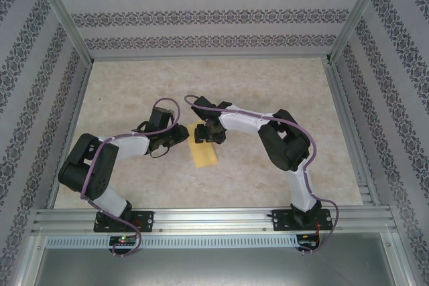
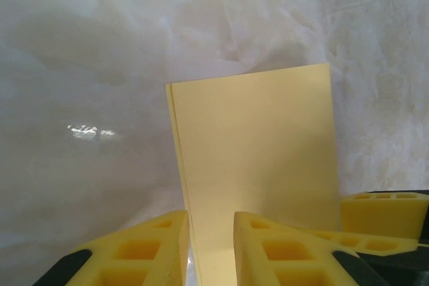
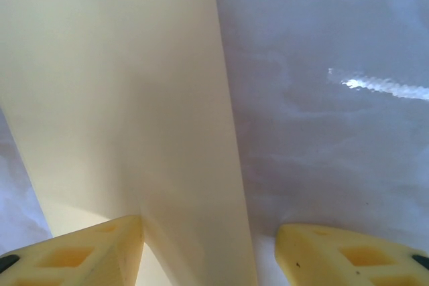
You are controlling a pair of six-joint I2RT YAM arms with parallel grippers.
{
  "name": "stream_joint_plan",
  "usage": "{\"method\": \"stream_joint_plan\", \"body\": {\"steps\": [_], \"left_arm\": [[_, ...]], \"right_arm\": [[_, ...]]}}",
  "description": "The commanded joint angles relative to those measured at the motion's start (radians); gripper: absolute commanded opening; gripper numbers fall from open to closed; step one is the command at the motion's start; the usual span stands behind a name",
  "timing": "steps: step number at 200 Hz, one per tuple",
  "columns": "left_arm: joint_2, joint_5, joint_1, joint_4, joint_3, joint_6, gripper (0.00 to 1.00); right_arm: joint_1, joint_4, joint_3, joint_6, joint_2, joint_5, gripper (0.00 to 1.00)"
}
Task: Fold a paper plane with a square sheet of paper (pick it up from the middle)
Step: Hold the square sheet of paper at the center of the table.
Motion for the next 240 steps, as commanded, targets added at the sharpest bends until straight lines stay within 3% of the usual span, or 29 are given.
{"method": "stream_joint_plan", "body": {"steps": [1, 169, 240], "left_arm": [[0.025, 0.028, -0.013, 0.034, 0.027, -0.003, 0.24], [0.091, 0.074, -0.028, 0.077, 0.042, -0.015, 0.09], [0.102, 0.011, -0.031, -0.052, 0.040, -0.011, 0.04]], "right_arm": [[-0.008, 0.054, -0.072, -0.028, 0.182, 0.024, 0.60], [-0.008, 0.059, -0.070, -0.036, 0.199, 0.014, 0.59], [-0.008, 0.061, -0.078, -0.030, 0.161, 0.000, 0.59]]}}
